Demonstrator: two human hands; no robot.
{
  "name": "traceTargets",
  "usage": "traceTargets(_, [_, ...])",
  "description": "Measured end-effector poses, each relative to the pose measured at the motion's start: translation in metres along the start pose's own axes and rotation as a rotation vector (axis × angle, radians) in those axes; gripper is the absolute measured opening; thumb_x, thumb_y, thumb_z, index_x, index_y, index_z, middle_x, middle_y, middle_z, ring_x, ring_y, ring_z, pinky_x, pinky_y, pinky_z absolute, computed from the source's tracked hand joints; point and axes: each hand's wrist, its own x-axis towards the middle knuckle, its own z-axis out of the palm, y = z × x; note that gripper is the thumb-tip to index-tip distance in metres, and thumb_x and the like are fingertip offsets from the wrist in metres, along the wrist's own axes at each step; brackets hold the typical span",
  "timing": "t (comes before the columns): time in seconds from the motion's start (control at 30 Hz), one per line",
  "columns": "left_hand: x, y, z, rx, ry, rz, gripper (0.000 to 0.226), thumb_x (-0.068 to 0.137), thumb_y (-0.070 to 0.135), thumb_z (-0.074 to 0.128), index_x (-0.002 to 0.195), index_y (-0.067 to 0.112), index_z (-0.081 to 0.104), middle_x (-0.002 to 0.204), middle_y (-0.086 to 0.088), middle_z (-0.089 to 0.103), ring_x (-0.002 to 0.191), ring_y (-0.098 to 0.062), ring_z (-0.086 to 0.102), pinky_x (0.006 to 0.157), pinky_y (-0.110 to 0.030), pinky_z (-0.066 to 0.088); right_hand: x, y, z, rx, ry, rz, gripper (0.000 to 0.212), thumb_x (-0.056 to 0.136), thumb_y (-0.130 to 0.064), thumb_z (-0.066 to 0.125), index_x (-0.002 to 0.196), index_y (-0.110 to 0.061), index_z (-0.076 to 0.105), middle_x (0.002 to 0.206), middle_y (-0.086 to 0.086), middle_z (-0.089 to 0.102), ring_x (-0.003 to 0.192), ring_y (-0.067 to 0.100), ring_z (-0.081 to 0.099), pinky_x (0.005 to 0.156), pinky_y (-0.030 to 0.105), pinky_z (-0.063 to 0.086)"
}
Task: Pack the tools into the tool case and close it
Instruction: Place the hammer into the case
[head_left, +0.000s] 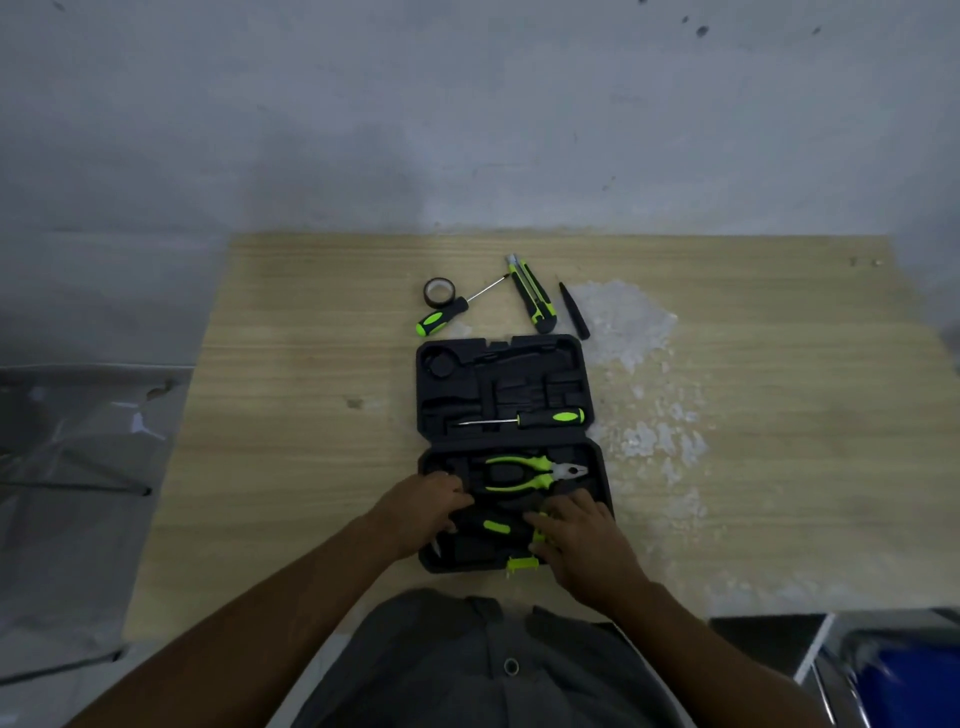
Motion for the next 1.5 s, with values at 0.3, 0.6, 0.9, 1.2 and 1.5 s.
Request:
traceTargets(0.3, [-0.003,-0.006,0.012,-0.018,0.133,0.067,0.043,0.07,0.0,0.073,0.113,0.006,0.065,0.104,-0.017,0.062,0.098,-0.032,0.059,0.066,-0.034,0.05,0.011,0.001,-0.005,-0.141,-0.03,-0.042,0.037,0.07,-0.045,0.075,0.105,-0.033,0.068,0.091,-0.001,0.061,0.088,0.024,0.056,0.063,0.037,0.051])
traceTargets(0.6, [-0.004,0.009,0.006,-0.081,0.156,-0.037,0.048,0.086,0.051,0.055,0.124,0.023,0.059,0.111,-0.007,0.052,0.104,-0.023,0.045,0.076,-0.031,0.041,0.024,0.01,-0.03,0.078,-0.243,0.1,0.035,0.093,-0.043,0.05,0.126,-0.035,0.058,0.129,-0.007,0.055,0.127,0.024,0.034,0.096,0.042,0.031])
traceTargets(0.9, [0.015,0.014,-0.003,-0.216,0.093,-0.248,0.053,0.075,0.061,0.065,0.113,0.024,0.068,0.112,-0.003,0.059,0.11,-0.022,0.048,0.078,-0.033,0.044,0.045,0.011,-0.041,0.14,-0.379,0.254,0.026,0.084,-0.045,0.063,0.109,-0.038,0.068,0.133,0.002,0.057,0.132,0.027,0.034,0.103,0.048,0.028])
traceTargets(1.2, [0.013,-0.001,-0.008,-0.237,0.059,-0.174,0.05,0.08,0.051,0.066,0.113,0.013,0.063,0.114,-0.008,0.059,0.111,-0.024,0.05,0.084,-0.034,0.045,0.056,0.011,-0.042,0.12,-0.418,0.284,0.014,0.08,-0.042,0.068,0.091,-0.034,0.071,0.116,-0.005,0.064,0.12,0.027,0.044,0.1,0.048,0.029])
traceTargets(1.5, [-0.013,-0.021,0.033,-0.587,0.37,-0.479,0.07,0.073,0.072,0.057,0.124,0.025,0.047,0.115,-0.003,0.056,0.109,-0.028,0.054,0.082,-0.036,0.046,0.049,-0.009,-0.025,-0.022,-0.382,0.303,0.055,0.073,-0.071,0.057,0.101,-0.023,0.058,0.121,0.007,0.058,0.124,0.035,0.039,0.097,0.05,0.03])
